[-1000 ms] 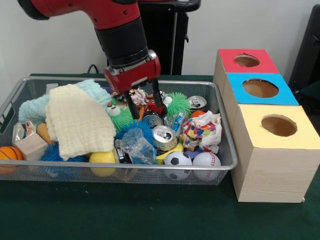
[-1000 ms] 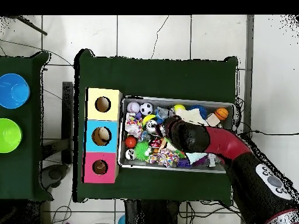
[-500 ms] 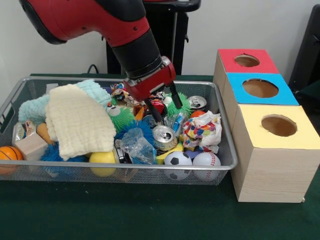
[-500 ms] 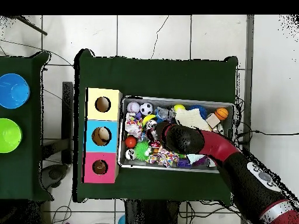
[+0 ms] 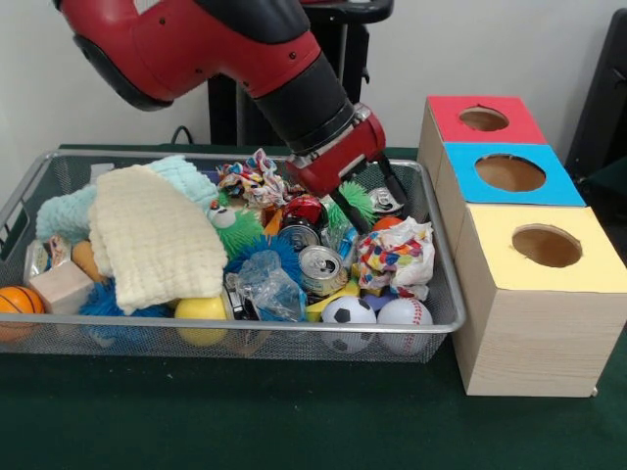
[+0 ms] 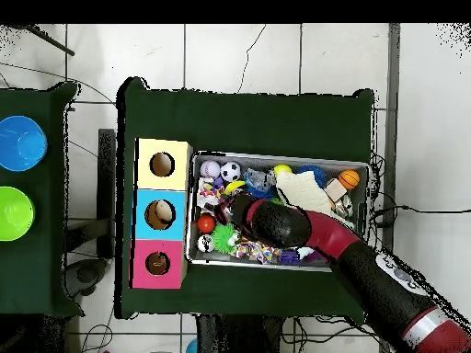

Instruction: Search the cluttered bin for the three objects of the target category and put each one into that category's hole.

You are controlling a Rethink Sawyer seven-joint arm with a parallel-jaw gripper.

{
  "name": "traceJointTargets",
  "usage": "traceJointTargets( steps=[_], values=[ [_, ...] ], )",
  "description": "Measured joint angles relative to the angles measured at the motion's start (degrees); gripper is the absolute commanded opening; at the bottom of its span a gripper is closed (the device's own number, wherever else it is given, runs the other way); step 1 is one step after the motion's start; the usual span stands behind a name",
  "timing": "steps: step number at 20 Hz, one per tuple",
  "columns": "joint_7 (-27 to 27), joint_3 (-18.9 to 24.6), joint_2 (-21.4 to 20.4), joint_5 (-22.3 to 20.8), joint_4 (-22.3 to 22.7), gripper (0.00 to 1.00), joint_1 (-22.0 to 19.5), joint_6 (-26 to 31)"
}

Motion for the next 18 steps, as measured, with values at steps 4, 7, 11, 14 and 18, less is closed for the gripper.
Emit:
traceJointTargets(
  steps=[4, 7, 11, 14, 18],
  values=[
    [0.0, 0.79, 1.24, -0.36, 0.09, 1.0, -0.12, -2.09],
    [0.0, 0.45, 1.41, -1.25, 0.07, 1.0, 0.32, -2.54],
    [0.0, -0.67, 1.27, -2.63, 0.08, 1.0, 1.63, -2.54],
    [0.0, -1.87, 1.25, -4.0, 0.08, 1.0, 3.22, -2.53],
    [0.0, -3.55, 1.0, -5.29, 0.07, 1.0, 5.19, -2.54]
  ],
)
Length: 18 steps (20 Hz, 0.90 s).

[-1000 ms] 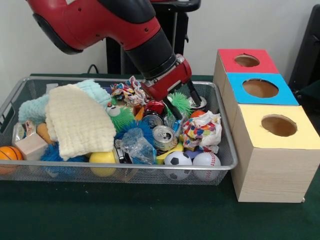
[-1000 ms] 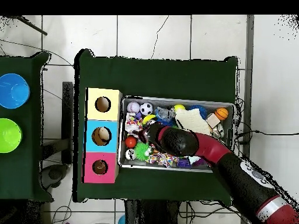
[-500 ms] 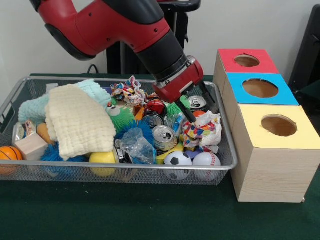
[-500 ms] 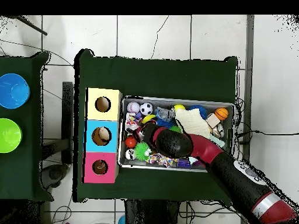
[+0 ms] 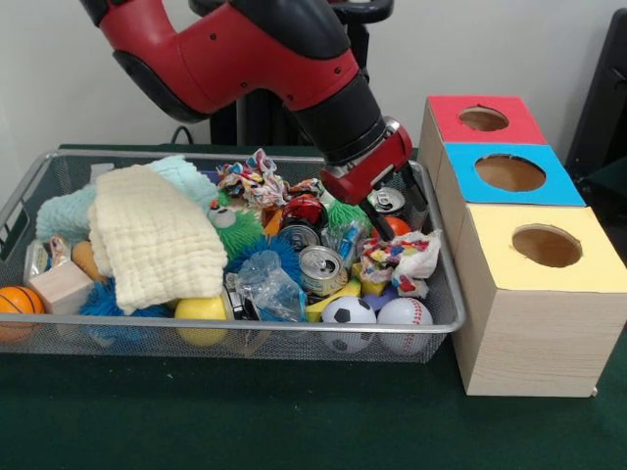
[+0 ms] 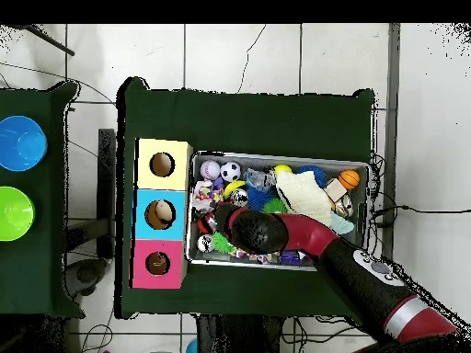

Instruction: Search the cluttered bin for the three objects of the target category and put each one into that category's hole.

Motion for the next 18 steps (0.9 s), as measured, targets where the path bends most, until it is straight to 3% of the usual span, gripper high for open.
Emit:
traceJointTargets(
  steps=[8, 18],
  values=[
    [0.0, -3.57, -1.23, -2.1, -0.01, 1.0, 3.28, 0.0],
    [0.0, -5.37, -4.87, -4.03, 0.01, 1.0, 3.93, -1.89]
  ],
)
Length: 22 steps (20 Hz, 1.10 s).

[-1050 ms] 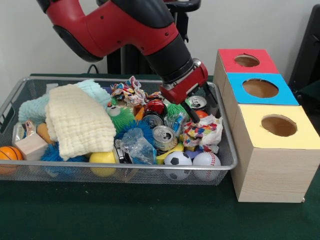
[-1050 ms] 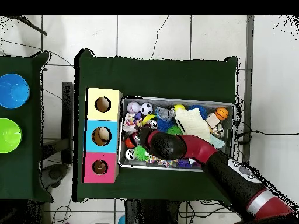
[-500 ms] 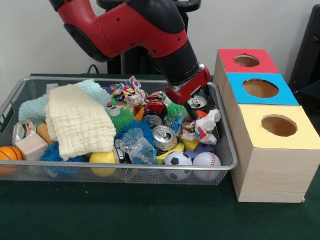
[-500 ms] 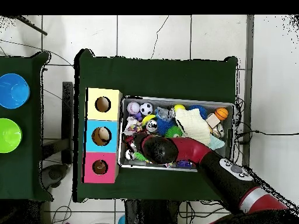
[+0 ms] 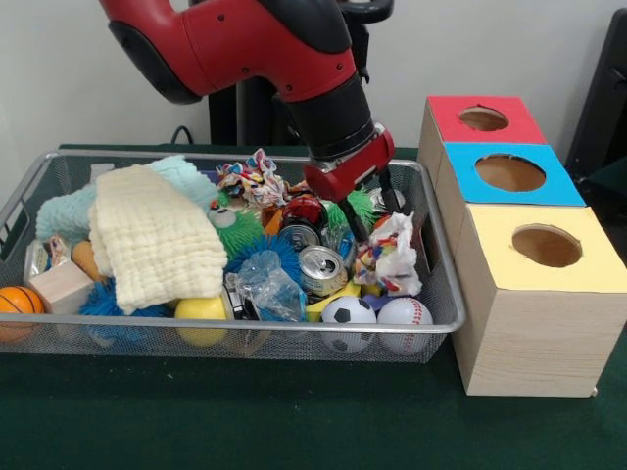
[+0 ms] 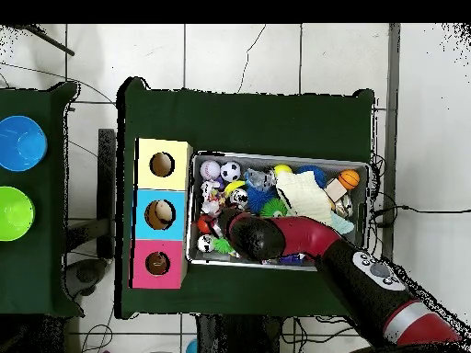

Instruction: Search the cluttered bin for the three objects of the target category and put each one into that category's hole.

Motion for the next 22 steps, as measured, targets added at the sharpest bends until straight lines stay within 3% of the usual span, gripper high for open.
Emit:
traceJointTargets(
  steps=[12, 22],
  values=[
    [0.0, -0.21, -1.6, -0.18, -0.04, 1.0, -0.11, -11.07],
    [0.0, -0.24, 0.08, -0.19, -0.39, 1.0, -1.54, -11.04]
  ],
)
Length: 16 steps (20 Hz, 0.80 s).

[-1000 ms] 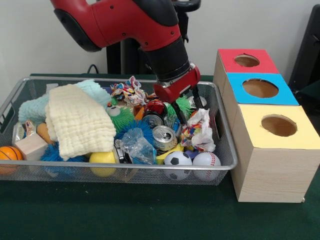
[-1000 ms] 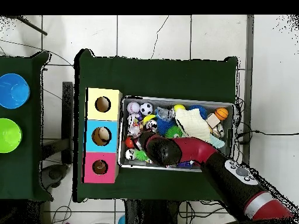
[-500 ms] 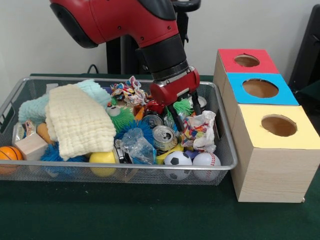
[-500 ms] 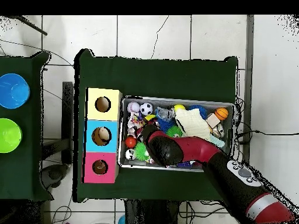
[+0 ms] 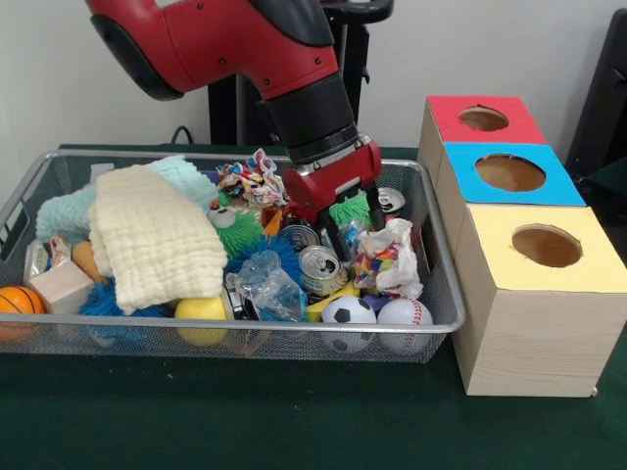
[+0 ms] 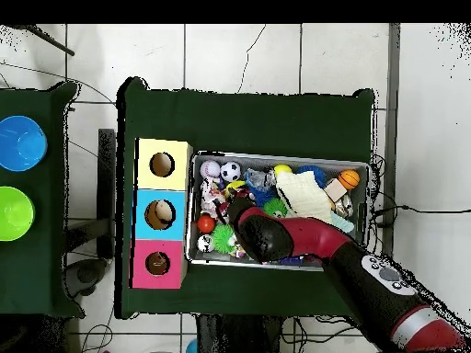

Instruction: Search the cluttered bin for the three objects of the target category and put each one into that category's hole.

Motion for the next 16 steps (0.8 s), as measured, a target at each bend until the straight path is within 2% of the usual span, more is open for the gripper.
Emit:
traceJointTargets(
  steps=[4, 10, 16],
  values=[
    [0.0, 0.01, 2.21, 0.01, -1.3, 1.0, -0.02, 2.14],
    [0.0, 0.4, 7.41, 0.0, -3.01, 1.0, -1.11, 8.42],
    [0.0, 2.55, 10.19, -0.12, -3.71, 1.0, -4.05, 9.08]
  ],
)
